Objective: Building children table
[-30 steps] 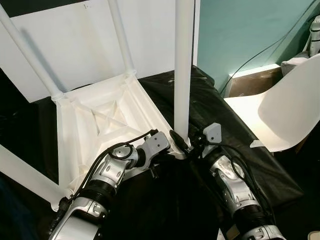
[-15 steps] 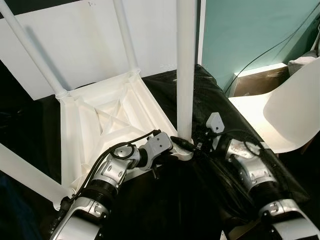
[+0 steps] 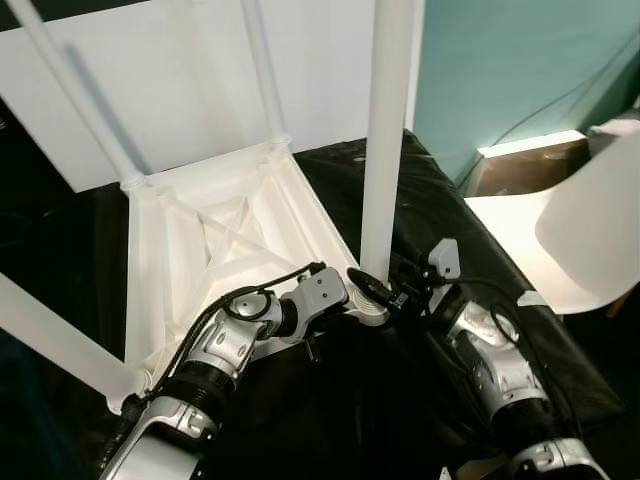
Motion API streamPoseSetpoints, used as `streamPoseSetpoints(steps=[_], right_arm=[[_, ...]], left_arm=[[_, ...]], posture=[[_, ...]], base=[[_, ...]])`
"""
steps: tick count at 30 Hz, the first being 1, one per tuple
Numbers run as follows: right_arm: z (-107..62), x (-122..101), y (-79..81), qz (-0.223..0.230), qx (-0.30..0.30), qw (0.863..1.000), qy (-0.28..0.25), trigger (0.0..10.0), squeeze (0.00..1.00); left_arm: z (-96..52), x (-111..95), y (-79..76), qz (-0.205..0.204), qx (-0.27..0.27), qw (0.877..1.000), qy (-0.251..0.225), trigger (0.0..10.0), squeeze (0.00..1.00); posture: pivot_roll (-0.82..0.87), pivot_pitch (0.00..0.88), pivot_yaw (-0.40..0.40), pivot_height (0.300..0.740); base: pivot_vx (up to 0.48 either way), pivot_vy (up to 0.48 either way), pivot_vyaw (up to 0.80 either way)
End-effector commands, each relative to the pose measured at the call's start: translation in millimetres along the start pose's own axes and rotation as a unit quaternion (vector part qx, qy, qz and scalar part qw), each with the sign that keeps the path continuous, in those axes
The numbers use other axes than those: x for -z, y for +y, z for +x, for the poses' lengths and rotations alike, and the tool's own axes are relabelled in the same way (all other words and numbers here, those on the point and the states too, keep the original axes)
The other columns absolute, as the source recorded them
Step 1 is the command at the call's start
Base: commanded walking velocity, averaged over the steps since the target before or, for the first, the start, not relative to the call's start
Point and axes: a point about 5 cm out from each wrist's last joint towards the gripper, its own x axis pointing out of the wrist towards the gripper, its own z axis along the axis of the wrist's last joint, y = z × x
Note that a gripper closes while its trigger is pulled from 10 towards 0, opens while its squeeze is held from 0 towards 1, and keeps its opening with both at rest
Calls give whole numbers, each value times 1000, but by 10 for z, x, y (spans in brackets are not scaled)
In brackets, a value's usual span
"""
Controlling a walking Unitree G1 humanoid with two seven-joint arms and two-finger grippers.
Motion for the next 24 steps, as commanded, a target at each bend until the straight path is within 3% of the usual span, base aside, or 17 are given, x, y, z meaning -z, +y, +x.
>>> streamPoseSetpoints(steps=[1,3,6,17,18,20,21,24], right_arm=[[59,121,135,38,-15,999,21,0,0],[50,91,11,47,6,999,25,0,0],[47,70,-35,38,9,999,30,0,0],[58,82,-2,33,13,998,42,0,0],[57,94,-8,30,15,998,49,902,0],[57,100,-12,28,16,998,53,902,0],[65,121,-24,22,20,997,64,10000,0],[72,130,-22,19,19,997,70,10000,0]], left_arm=[[37,342,-161,-60,6,997,42,10000,0],[40,330,-150,-57,8,997,43,10000,0],[40,328,-147,-55,9,997,44,10000,0],[42,339,-156,-56,8,997,45,10000,0],[38,346,-158,-57,7,997,45,10000,0],[36,351,-160,-57,6,997,45,10000,0],[31,358,-161,-59,6,997,46,10000,0],[28,360,-162,-59,5,997,46,10000,0]], posture=[[-37,0,52,740],[-45,0,59,740],[-48,0,62,740],[-35,0,49,740],[-35,0,49,740],[-35,0,49,740],[-30,0,47,740],[-30,0,47,740]], base=[[0,0,800],[0,0,0],[0,0,0],[0,0,0],[0,0,0],[0,0,0],[0,0,0],[0,0,0]])
